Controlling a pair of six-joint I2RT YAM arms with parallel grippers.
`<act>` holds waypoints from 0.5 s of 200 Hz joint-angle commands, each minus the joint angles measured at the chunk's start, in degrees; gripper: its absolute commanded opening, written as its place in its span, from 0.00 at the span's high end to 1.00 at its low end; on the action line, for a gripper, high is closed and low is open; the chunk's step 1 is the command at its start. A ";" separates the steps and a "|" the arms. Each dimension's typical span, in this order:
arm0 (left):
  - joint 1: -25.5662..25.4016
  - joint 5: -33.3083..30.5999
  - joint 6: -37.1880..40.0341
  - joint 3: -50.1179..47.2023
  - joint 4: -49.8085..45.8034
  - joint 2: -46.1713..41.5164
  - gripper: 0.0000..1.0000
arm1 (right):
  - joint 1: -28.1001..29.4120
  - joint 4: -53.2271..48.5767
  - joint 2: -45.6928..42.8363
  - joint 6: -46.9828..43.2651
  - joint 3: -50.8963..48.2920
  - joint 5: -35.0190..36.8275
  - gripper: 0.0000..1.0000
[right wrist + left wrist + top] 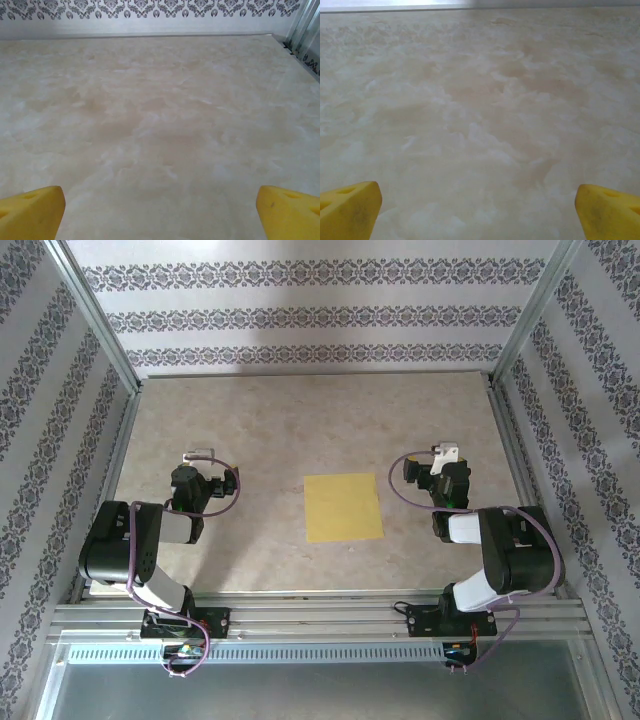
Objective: Fold a paper plane with a square sheet of paper (pick it up from the middle)
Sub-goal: Move the square sheet of paper to the center of the table.
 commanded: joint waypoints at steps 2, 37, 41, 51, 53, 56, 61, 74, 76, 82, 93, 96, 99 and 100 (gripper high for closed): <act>0.93 -0.29 0.92 1.11 2.48 0.71 0.01 | -0.53 1.83 0.69 -0.59 1.13 0.87 0.02; 1.02 -0.19 0.91 1.07 2.54 0.78 0.01 | -0.53 1.83 0.72 -0.62 1.13 0.86 0.02; 1.02 -0.17 0.91 1.03 2.69 0.75 0.01 | -0.53 1.83 0.69 -0.57 1.13 0.82 0.02; 1.02 -0.18 0.91 0.98 2.79 0.76 0.01 | -0.53 1.83 0.73 -0.65 1.13 0.87 0.02; 1.02 -0.18 0.91 1.01 2.76 0.75 0.01 | -0.53 1.78 0.72 -0.61 1.13 0.85 0.02; 1.02 -0.18 0.91 1.02 2.75 0.75 0.01 | -0.53 1.82 0.74 -0.60 1.13 0.88 0.02; 1.02 -0.26 0.83 1.02 2.75 0.80 0.01 | -0.53 1.83 0.67 -0.65 1.13 0.83 0.02; 1.02 -0.95 0.58 1.15 2.42 0.75 0.01 | -0.54 1.78 0.69 -0.57 1.13 0.84 0.02; 1.02 -1.14 0.57 1.19 2.40 0.75 0.01 | -0.53 1.82 0.69 -0.63 1.13 0.84 0.02; 1.02 -1.54 0.41 1.26 2.27 0.90 0.01 | -0.57 1.83 0.71 -0.61 1.13 0.82 0.02; 1.02 -1.67 0.27 1.29 2.13 0.78 0.01 | -0.53 1.83 0.70 -0.64 1.13 0.84 0.02; 1.02 -1.67 0.29 1.29 2.12 0.83 0.01 | -0.53 1.83 0.69 -0.59 1.13 0.82 0.02; 1.02 -1.73 0.25 1.35 2.13 0.84 0.01 | -0.53 1.83 0.69 -0.60 1.13 0.82 0.02; 1.02 -1.74 0.27 1.36 2.09 0.88 0.01 | -0.53 1.83 0.73 -0.63 1.13 0.82 0.02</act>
